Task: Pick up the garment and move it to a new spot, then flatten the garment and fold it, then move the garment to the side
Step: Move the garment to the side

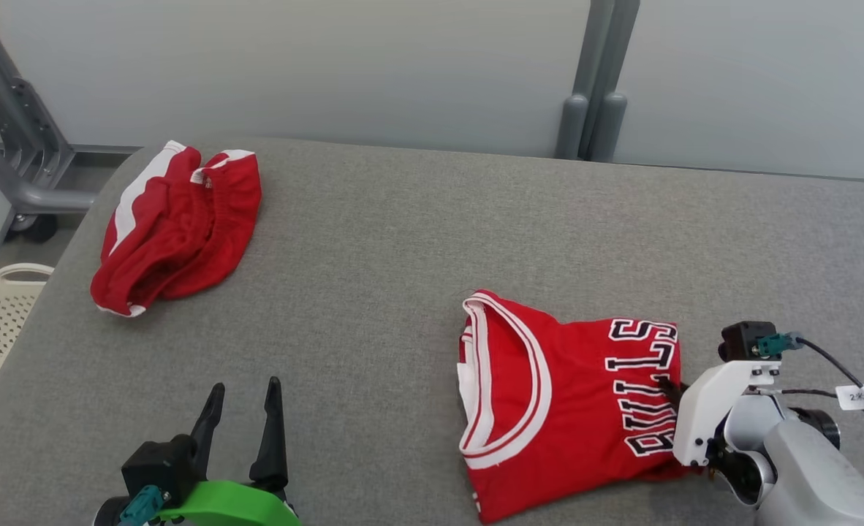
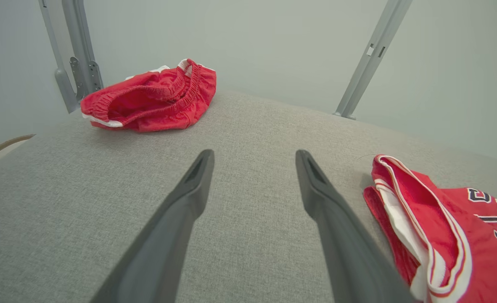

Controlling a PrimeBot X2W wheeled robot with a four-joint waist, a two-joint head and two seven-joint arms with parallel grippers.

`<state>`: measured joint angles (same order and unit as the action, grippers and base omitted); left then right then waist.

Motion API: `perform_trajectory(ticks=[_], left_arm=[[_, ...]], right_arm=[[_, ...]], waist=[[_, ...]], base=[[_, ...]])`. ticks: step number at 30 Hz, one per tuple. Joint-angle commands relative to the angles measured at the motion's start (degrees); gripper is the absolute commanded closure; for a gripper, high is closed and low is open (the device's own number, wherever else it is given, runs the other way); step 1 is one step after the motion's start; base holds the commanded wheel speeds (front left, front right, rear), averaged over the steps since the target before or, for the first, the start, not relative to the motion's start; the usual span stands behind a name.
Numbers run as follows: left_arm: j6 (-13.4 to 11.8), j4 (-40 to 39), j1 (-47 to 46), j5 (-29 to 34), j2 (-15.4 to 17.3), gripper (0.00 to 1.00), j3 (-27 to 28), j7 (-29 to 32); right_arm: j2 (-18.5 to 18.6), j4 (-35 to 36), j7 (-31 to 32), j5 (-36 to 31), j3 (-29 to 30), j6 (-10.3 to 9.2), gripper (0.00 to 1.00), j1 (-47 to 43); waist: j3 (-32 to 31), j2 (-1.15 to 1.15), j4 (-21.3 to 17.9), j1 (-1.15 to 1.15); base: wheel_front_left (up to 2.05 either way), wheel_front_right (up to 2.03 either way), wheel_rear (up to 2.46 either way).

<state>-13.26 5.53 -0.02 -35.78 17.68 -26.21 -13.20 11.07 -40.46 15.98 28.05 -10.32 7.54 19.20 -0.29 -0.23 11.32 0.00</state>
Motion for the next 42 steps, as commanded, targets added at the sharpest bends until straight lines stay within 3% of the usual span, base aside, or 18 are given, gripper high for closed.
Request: perform_trajectory(ticks=[1,6,14,21,30,42], left_arm=[[0.0,-0.4,-1.2,0.2,0.4,0.0,-0.1,-0.3],[-0.1,-0.9,-2.0,0.7,0.0,0.0,-0.4,-0.4],[0.5,-1.1,-5.3,1.4,-1.6,0.0,-0.9,-0.8],[1.5,-0.1,-8.8,2.4,-2.2,0.0,-1.7,-0.9],[2.1,1.0,-11.9,3.1,-2.3,0.0,-2.5,-0.7],[1.7,0.5,-12.7,3.1,-1.2,0.0,-2.4,-0.4]], right_arm=[[1.6,0.0,-1.1,-0.4,-0.2,-0.1,1.0,1.1],[3.9,0.5,-2.4,-1.1,-1.0,-0.1,1.0,3.7],[7.8,2.2,-1.6,-2.5,-1.9,-0.1,1.0,9.5],[8.6,3.7,-1.4,-3.0,-2.6,-0.09,1.0,14.2],[7.9,2.8,-2.8,-3.1,-2.9,-0.09,1.0,18.0],[8.1,-1.0,-6.1,-3.6,-2.0,-0.09,1.0,21.3]], waist=[[0.2,0.23,-1.7,0.0],[1.4,0.23,-6.2,0.0],[5.2,0.23,-17.5,0.0],[8.8,0.23,-25.0,0.0],[11.3,0.23,-27.9,0.0],[11.9,0.23,-25.7,0.0]], base=[[0.0,0.0,0.0],[0.0,0.0,0.0],[0.0,0.0,0.0],[0.0,0.0,0.0],[0.0,0.0,0.0],[0.0,0.0,0.0]])
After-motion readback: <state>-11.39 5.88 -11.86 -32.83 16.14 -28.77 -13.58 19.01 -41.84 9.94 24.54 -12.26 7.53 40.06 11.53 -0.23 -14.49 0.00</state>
